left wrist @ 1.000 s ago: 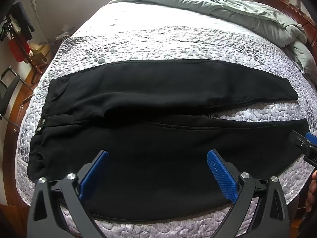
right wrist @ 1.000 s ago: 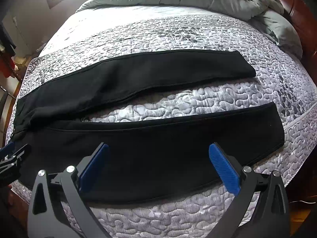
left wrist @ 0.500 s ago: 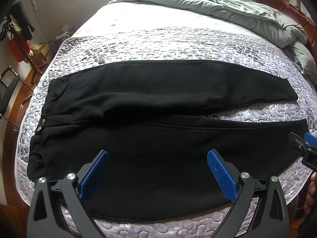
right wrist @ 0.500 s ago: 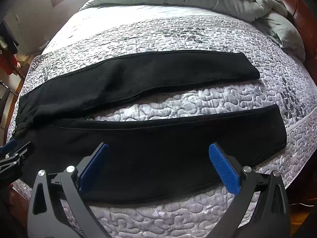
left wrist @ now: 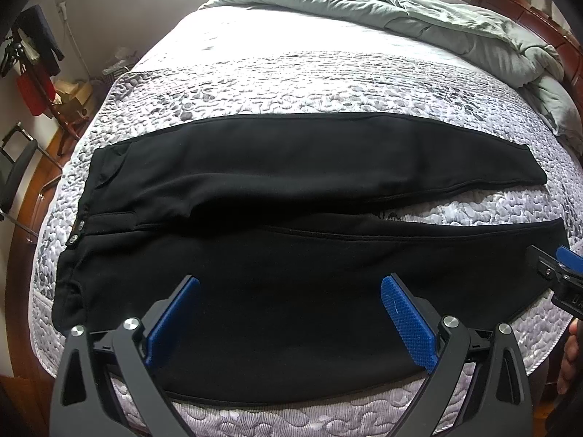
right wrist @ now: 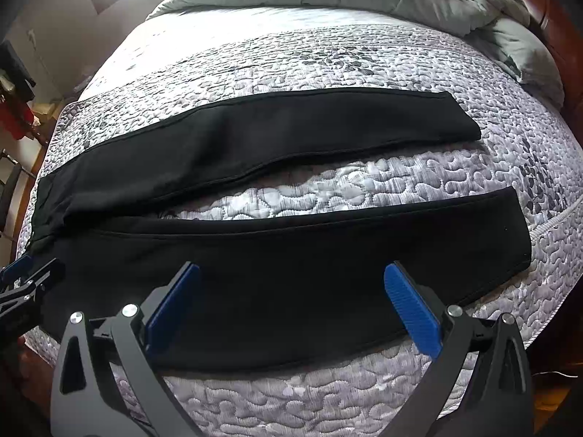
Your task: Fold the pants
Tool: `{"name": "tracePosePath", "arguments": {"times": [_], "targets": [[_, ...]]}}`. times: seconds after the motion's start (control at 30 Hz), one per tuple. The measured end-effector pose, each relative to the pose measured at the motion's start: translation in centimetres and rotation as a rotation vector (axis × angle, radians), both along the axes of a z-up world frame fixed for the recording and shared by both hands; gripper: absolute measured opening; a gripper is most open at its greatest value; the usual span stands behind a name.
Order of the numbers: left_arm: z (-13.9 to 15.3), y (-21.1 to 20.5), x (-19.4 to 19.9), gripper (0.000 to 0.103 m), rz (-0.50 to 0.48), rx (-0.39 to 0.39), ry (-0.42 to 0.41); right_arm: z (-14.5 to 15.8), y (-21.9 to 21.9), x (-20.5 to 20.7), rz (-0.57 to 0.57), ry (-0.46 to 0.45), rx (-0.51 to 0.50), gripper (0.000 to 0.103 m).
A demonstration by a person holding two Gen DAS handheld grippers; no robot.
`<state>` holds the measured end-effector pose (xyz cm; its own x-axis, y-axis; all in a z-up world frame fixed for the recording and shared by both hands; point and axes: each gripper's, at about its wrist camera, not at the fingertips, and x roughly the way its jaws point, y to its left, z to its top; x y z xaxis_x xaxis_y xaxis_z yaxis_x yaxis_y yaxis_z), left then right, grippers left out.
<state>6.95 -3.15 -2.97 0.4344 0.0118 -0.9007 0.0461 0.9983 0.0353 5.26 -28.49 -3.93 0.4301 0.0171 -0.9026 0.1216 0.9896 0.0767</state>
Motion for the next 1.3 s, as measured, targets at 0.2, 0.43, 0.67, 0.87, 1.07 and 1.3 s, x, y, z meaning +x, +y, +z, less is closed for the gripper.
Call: {"name": "tracePosePath", "arguments": {"times": [0.2, 0.43, 0.67, 0.87, 1.07, 1.3], "targets": [[0.1, -0.2, 0.0, 0.099, -0.003, 0.002, -0.004, 0.1, 0.0, 0.1, 0.001, -0.007, 0.007, 0.1], [-1.9, 0.0, 2.2, 0.099, -0.005, -0.046, 0.085, -0.8, -2.5, 1.6, 0.065, -0.01, 0.096, 0.1], [-3.6, -2.7, 9.5, 0.099, -0.044, -0.132, 0.159, -2.5, -16.1, 10.6, -0.113, 0.053, 0.078, 0.1], [-2.9, -9.5, 16.3, 0.099, -0.115, -0.098, 0.038, -5.4, -24.6, 18.2, -0.161, 0.134, -0.042, 0.1], [-3.1, -15.3, 20.3, 0.099, -0.242, -0.079, -0.03, -8.8, -27.8, 22.4, -0.106, 0.188, -0.026, 0.1], [-4.8, -17.8, 23.2, 0.099, -0.333, -0.087, 0.034, -8.0, -26.0, 21.7, 0.049, 0.135, 0.01, 0.011]]}}
